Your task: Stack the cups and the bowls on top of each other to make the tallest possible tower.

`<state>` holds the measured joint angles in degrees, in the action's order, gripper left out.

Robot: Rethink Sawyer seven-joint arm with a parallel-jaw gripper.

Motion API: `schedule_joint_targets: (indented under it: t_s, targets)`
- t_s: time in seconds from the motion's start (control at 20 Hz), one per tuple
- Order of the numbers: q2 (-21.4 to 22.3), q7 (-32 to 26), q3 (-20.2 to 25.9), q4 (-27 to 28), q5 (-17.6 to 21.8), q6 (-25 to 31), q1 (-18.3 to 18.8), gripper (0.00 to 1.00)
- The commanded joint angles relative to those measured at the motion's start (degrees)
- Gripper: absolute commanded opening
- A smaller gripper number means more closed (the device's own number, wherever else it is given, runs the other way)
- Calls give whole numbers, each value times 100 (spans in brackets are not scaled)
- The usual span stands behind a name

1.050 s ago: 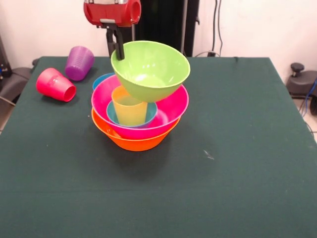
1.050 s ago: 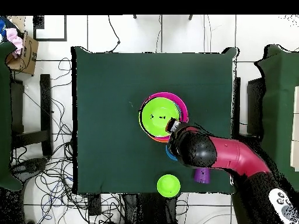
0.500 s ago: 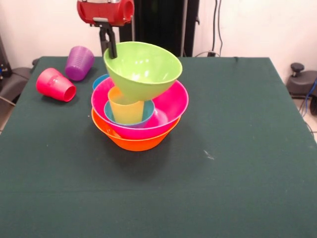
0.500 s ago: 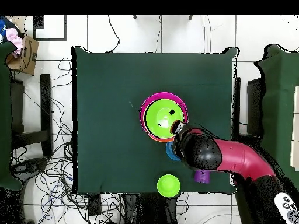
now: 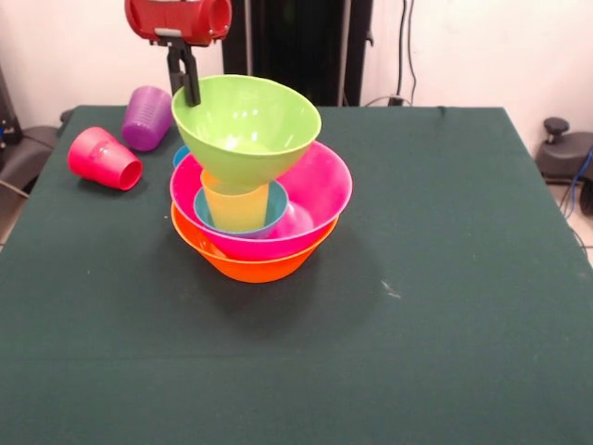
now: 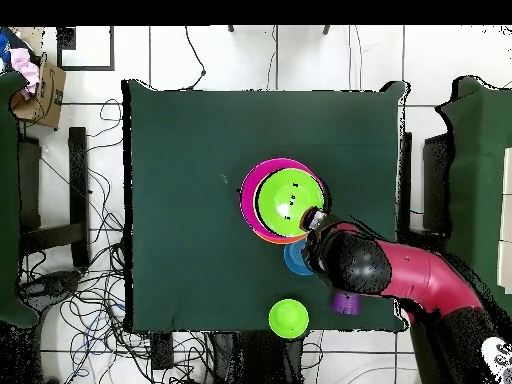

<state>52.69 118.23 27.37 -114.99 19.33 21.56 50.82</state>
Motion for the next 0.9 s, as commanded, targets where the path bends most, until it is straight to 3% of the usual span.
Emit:
schedule_joint_targets:
  t_s: [0.05, 0.9]
  targets:
    - [-8, -358, 284, -65, 159, 394, -106, 0]
    - [-635, -402, 113, 188, 579, -59, -64, 0]
